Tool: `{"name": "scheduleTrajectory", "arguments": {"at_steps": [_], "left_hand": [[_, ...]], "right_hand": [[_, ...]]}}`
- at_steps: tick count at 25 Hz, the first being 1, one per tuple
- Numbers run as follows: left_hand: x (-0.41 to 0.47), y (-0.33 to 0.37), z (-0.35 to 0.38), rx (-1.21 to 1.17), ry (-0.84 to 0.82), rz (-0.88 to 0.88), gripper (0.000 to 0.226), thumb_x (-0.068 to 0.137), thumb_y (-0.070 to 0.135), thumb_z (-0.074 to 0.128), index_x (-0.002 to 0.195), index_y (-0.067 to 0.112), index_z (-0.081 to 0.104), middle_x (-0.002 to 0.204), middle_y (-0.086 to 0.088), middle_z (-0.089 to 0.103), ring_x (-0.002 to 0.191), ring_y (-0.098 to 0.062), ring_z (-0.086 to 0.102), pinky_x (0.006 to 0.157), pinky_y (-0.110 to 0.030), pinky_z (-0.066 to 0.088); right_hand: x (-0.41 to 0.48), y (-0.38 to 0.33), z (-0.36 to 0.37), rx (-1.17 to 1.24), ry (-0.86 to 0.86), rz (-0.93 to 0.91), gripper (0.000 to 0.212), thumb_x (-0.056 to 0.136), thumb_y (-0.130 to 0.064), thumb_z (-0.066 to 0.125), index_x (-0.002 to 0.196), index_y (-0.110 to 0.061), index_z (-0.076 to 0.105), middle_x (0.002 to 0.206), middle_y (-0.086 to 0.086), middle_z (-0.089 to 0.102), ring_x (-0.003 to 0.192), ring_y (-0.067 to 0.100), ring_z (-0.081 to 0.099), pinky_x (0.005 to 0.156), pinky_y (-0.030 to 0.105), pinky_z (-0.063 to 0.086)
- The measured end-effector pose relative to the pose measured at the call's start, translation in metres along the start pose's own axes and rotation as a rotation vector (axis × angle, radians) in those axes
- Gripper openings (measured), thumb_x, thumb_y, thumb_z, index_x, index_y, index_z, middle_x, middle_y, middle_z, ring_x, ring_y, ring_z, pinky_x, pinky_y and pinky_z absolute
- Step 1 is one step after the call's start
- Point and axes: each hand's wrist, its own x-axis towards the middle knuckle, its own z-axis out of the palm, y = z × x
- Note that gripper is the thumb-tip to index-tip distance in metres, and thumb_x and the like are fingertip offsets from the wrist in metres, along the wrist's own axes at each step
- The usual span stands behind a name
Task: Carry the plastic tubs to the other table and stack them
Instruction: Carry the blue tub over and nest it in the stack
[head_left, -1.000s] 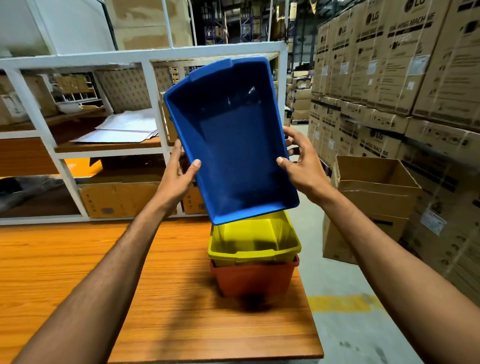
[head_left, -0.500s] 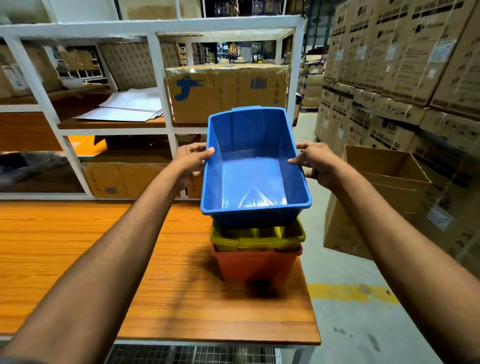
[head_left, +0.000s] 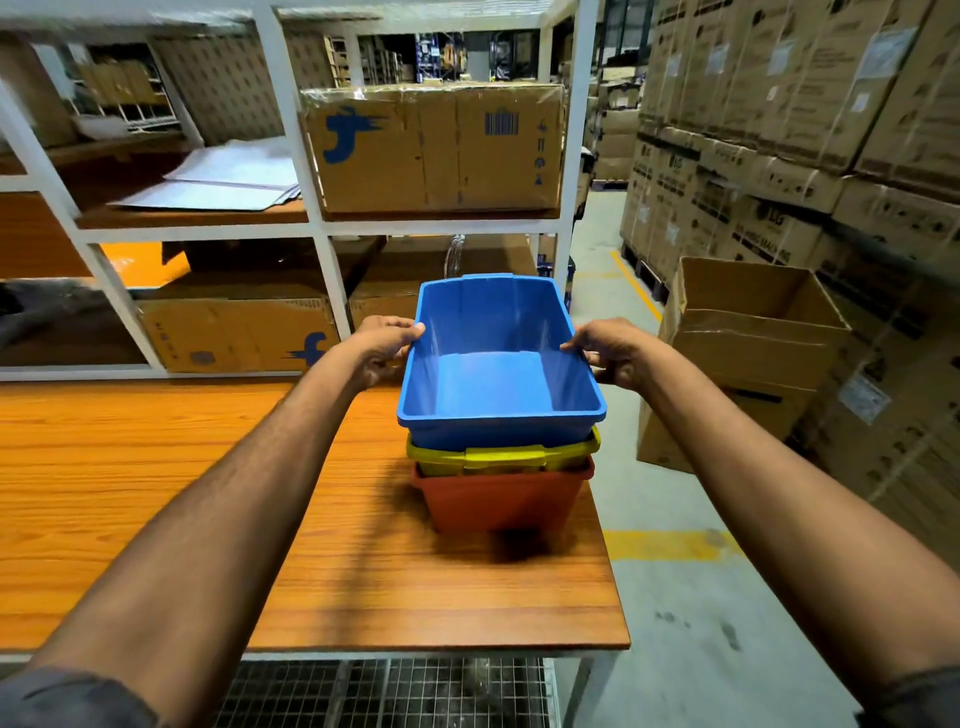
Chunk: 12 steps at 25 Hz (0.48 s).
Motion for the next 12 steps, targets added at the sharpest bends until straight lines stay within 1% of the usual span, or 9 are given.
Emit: {"name": "scheduleTrajectory", "arguments": {"at_steps": [1,2,4,5,7,8,9,10,12], "left_hand": [[0.001,-0.004,0.001,0.004,0.0,-0.014,0.027,0.099,0.019,0.067,0.126,0.013,0.069,0.125,-0.005,0.068,0.111,-0.018,0.062,0.071,-0.029,0.053],[0.003,-0.007,0.0,-0.005,0.006,-0.027,0.027,0.099,0.018,0.068,0.125,0.013,0.07,0.126,-0.006,0.069,0.114,-0.019,0.064,0.076,-0.031,0.056],[0.004,-0.012,0.001,-0.039,0.018,-0.047,0.025,0.098,0.016,0.068,0.123,0.013,0.07,0.127,-0.007,0.07,0.118,-0.021,0.066,0.084,-0.034,0.059],[0.003,-0.013,0.001,-0.049,0.02,-0.051,0.025,0.098,0.015,0.068,0.123,0.013,0.07,0.126,-0.007,0.07,0.118,-0.022,0.066,0.083,-0.033,0.06],[-0.002,-0.012,0.001,-0.057,0.024,-0.046,0.025,0.098,0.014,0.067,0.123,0.013,0.07,0.126,-0.007,0.07,0.118,-0.021,0.067,0.077,-0.031,0.059],[-0.005,-0.011,0.001,-0.06,0.03,-0.034,0.026,0.098,0.013,0.067,0.124,0.012,0.069,0.126,-0.007,0.07,0.118,-0.021,0.067,0.073,-0.029,0.058],[-0.008,-0.009,0.002,-0.068,0.043,-0.01,0.027,0.098,0.012,0.067,0.125,0.012,0.068,0.127,-0.007,0.069,0.119,-0.021,0.066,0.07,-0.028,0.057],[-0.013,-0.008,0.002,-0.082,0.063,0.026,0.029,0.098,0.01,0.067,0.126,0.013,0.067,0.127,-0.008,0.069,0.119,-0.021,0.066,0.07,-0.026,0.055],[-0.025,-0.004,0.003,-0.085,0.113,0.133,0.033,0.097,0.007,0.067,0.129,0.014,0.065,0.128,-0.007,0.068,0.116,-0.019,0.065,0.071,-0.024,0.053]], "right_hand": [[0.0,0.002,0.0,-0.017,0.008,0.015,0.03,0.088,0.004,0.065,0.115,-0.008,0.067,0.119,0.008,0.071,0.098,0.019,0.067,0.093,0.038,0.058],[0.0,0.004,0.0,-0.03,0.014,0.021,0.03,0.088,0.003,0.065,0.117,-0.007,0.068,0.119,0.008,0.071,0.096,0.018,0.067,0.095,0.038,0.057],[-0.001,0.008,0.0,-0.05,0.023,0.025,0.035,0.089,0.002,0.067,0.123,-0.005,0.067,0.122,0.009,0.07,0.092,0.016,0.066,0.086,0.035,0.059],[-0.002,0.008,0.0,-0.058,0.027,0.025,0.036,0.089,0.001,0.067,0.124,-0.006,0.067,0.123,0.009,0.07,0.092,0.016,0.066,0.079,0.033,0.059],[-0.008,0.008,0.0,-0.067,0.041,0.013,0.036,0.089,0.001,0.068,0.124,-0.005,0.066,0.123,0.009,0.069,0.091,0.015,0.065,0.067,0.029,0.057],[-0.011,0.007,0.001,-0.07,0.05,-0.004,0.036,0.09,0.003,0.067,0.125,-0.004,0.066,0.121,0.008,0.068,0.092,0.016,0.064,0.065,0.03,0.054],[-0.015,0.006,0.001,-0.073,0.065,-0.036,0.036,0.09,0.004,0.067,0.125,-0.003,0.065,0.121,0.009,0.065,0.097,0.017,0.063,0.069,0.032,0.053],[-0.018,0.004,0.001,-0.086,0.092,-0.082,0.036,0.09,0.005,0.067,0.125,-0.004,0.064,0.123,0.009,0.062,0.104,0.02,0.06,0.076,0.034,0.051],[-0.023,0.002,0.002,-0.179,0.174,-0.213,0.041,0.089,0.004,0.07,0.127,-0.009,0.062,0.129,0.01,0.061,0.112,0.022,0.055,0.086,0.036,0.051]]}}
